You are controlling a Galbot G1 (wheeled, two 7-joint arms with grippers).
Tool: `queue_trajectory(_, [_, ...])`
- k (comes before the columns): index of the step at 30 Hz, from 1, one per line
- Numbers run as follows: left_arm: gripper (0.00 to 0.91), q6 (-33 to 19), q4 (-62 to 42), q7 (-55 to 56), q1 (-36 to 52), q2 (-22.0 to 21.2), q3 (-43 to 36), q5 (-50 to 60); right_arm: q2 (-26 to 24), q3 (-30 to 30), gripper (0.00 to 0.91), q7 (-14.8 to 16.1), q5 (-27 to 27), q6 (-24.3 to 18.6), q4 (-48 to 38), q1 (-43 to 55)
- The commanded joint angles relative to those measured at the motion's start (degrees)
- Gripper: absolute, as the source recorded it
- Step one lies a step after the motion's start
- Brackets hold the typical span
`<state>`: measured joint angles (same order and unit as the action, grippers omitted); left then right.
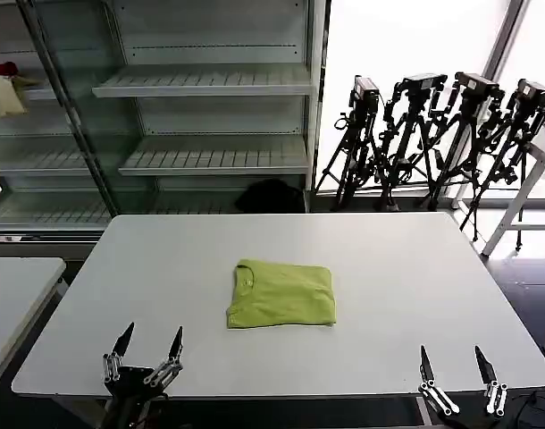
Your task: Fold and organize the clothes.
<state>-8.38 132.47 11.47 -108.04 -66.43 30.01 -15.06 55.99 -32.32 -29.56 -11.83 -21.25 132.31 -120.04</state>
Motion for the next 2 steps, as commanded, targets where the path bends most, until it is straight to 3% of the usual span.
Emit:
queue_trajectory(1, [0.907,-0.02,-0.03,0.02,-0.09,-0.02,0.03,0.04,0.09,0.32,0.907,-0.22,-0.06,0.06,-0.23,0.24])
queue_trajectory(2, [0.907,-0.01,0.00,0.03,-0.09,-0.02,0.07,0.05,0.10,0.38,0.907,-0.14,-0.06,0.10,-0.23,0.27])
